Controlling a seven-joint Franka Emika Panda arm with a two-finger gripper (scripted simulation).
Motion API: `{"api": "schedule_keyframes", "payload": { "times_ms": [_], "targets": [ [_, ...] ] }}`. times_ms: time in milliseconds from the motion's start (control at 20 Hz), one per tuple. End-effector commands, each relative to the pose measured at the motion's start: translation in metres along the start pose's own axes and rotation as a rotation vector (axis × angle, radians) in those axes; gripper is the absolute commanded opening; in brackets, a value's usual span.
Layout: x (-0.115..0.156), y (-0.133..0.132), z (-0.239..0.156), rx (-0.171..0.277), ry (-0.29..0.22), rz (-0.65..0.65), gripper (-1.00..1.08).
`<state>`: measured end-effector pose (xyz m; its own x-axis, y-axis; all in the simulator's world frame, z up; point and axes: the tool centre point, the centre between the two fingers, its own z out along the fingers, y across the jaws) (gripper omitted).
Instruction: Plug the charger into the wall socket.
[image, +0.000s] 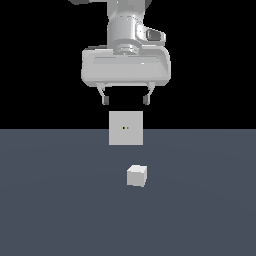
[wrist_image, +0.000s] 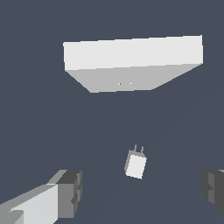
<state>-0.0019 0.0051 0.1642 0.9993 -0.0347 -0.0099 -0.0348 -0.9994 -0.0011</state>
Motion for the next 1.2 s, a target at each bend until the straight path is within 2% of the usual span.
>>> {"api": "schedule_keyframes", "payload": {
  "times_ms": [0,550,1150],
  "targets": [
    [0.000,0.000,0.000,0.000,0.000,0.000,1.00],
    [-0.006,0.002,0.007,-0.004,0.036,0.020,1.00],
    [-0.026,0.010,0.032,-0.016,0.153,0.087,1.00]
  ]
}}
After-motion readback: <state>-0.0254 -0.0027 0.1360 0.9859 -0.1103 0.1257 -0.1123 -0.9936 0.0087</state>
